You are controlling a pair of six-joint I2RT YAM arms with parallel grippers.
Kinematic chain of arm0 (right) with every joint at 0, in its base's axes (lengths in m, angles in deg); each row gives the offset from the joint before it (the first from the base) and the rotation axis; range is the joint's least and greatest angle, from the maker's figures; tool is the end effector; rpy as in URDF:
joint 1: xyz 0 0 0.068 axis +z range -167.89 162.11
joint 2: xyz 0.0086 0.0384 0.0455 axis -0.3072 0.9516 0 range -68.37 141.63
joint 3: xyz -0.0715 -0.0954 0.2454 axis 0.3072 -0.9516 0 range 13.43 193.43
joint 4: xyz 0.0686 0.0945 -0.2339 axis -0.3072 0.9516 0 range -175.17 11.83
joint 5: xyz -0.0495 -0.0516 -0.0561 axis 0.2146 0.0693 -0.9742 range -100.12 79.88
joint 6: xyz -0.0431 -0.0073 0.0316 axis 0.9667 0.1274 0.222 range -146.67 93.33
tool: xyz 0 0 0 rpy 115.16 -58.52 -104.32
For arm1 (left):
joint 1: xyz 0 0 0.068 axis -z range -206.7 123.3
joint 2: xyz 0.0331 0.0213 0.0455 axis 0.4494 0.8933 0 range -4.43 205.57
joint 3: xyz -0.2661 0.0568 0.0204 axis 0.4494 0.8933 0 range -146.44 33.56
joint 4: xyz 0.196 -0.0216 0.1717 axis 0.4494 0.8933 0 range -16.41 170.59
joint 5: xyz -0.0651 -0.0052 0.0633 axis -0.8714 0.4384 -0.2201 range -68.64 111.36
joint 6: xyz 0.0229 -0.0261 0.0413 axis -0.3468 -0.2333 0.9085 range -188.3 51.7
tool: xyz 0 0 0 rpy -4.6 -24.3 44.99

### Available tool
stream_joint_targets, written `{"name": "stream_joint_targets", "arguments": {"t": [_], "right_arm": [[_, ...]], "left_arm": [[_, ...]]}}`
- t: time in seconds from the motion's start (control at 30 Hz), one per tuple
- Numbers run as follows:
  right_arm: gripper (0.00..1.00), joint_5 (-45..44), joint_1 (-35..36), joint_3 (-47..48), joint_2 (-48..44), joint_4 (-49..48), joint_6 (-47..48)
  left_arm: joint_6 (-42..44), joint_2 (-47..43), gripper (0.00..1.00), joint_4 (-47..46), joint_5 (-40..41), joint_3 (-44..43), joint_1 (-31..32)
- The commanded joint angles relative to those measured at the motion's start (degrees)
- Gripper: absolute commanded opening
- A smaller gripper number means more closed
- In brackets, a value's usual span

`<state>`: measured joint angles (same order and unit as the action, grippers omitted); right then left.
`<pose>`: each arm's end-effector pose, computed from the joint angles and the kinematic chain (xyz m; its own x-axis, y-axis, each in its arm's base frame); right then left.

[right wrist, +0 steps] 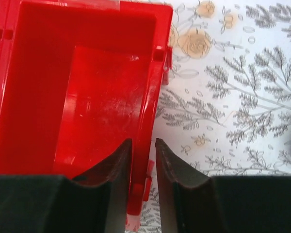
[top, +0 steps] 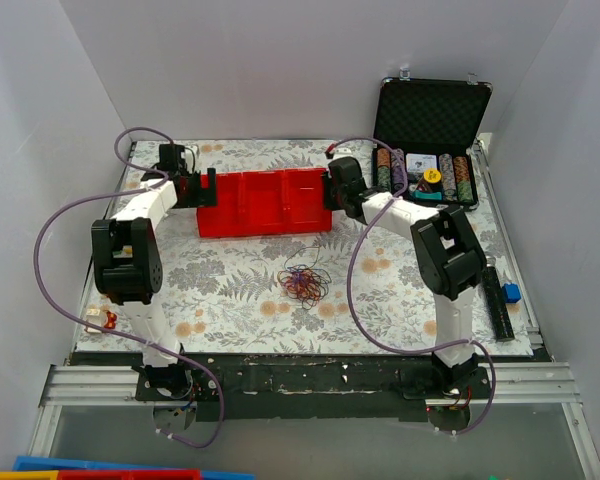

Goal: Untangle the cables

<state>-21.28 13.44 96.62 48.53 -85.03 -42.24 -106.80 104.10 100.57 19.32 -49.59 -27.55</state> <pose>0.4023 0.2369 0.2022 -0.5584 -0.0316 -0.8290 -0.2314 0.9655 0.1191 0.4180 0.0048 0.2262 -0.6241 -0.6314 -0.4603 -0.4875 0.7750 -0.4022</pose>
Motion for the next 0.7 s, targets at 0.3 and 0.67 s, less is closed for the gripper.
{"name": "stream_joint_targets", "arguments": {"t": [0.3,0.67], "right_arm": [[0.24,-5.27,-0.39,-24.47,-18.45,-6.12,-1.39],[0.8,-3.7,1.01,-29.31,-32.42,-3.39,-5.08]], "left_arm": [[5.28,-10.61,0.82,-1.58,-11.92,12.56,6.28],[5.37,-15.62,0.98,1.22,-9.38,8.64,8.58]]}}
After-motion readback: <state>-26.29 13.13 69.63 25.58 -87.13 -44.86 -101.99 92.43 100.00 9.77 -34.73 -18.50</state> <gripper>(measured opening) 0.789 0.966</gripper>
